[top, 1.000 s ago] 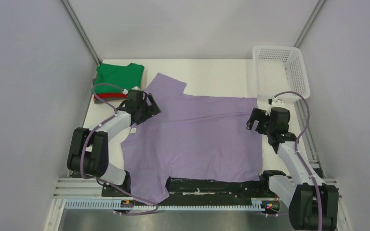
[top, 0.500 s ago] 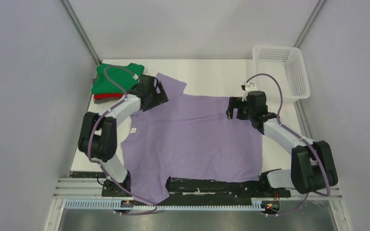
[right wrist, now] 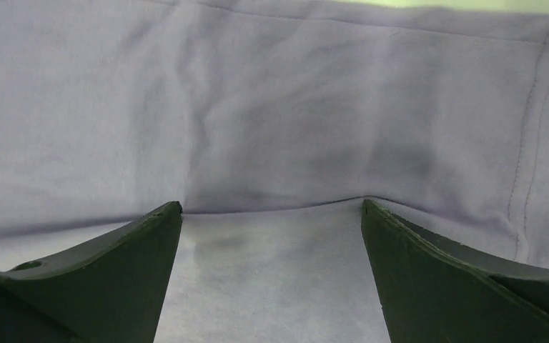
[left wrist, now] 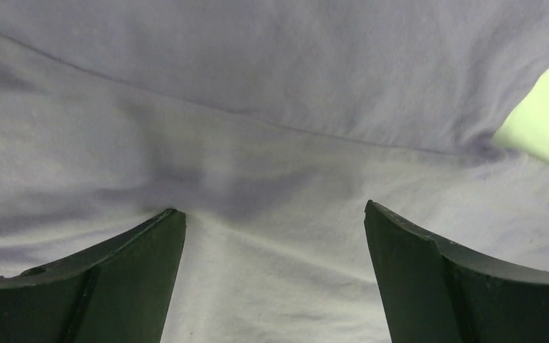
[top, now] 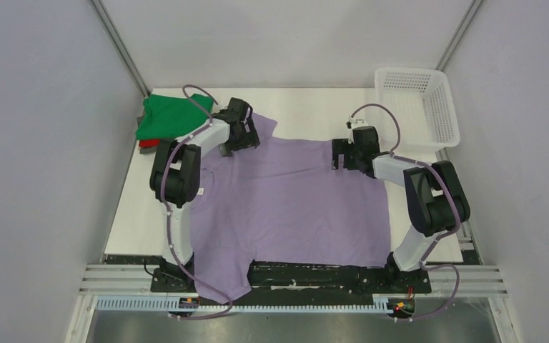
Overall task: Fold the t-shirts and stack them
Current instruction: Flatten out the tshirt
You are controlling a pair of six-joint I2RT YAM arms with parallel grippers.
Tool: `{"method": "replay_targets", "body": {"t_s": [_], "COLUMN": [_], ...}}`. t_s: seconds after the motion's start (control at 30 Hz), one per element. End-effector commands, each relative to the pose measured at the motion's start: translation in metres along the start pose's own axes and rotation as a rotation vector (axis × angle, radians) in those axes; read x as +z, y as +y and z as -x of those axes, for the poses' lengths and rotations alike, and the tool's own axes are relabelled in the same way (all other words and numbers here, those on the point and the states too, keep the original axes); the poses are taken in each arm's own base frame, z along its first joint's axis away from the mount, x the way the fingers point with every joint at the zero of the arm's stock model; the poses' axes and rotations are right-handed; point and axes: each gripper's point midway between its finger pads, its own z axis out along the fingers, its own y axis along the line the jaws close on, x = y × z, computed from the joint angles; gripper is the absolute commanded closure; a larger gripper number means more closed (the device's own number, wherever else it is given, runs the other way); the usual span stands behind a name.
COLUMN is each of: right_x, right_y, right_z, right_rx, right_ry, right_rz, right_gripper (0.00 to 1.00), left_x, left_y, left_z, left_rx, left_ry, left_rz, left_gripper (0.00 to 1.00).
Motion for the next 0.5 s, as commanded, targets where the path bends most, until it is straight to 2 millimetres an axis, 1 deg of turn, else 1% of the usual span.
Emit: {"method": "replay_targets", "body": {"t_s": [0.0, 0.1, 0.23, 0.27, 0.3, 0.4, 0.47], "right_x": [0.024, 0.037, 0.053, 0.057, 0.063, 0.081, 0.09], "right_y": [-0.001, -0.005, -0.011, -0.01, -0.01, -0.015, -0.017], "right_z": [0.015, 0.023, 0.043, 0.049, 0.056, 0.065, 0.075], "right_rx": [0.003, 0.025, 0.041, 0.042, 0.044, 0.062, 0.065], "right_ry": [-0.005, 0.003, -0.019, -0.027, -0.035, -0.033, -0.047], "right_rz": [0.005, -0.003, -0.009, 0.008, 0.019, 0.037, 0.042], "right_gripper": [0.02, 0.02, 0.02, 0.02, 0.02, 0.02, 0.02], "left_x": [0.038, 0.053, 0.068, 0.069, 0.074, 0.08, 0.085], "left_y": [0.009, 0.001, -0.008, -0.011, -0.012, -0.022, -0.028], "left_z": [-0.006, 0.013, 0.044, 0.052, 0.055, 0.074, 0.085], "left_rx": [0.012, 0.011, 0.013, 0.012, 0.011, 0.003, -0.009], "left_ry": [0.08, 0.08, 0.078, 0.078, 0.086, 0.064, 0.046], "left_rz": [0.072, 0.058, 0.048, 0.041, 0.031, -0.022, -0.058], "left_gripper": [0.0, 0.0, 0.0, 0.0, 0.0, 0.0, 0.0]}}
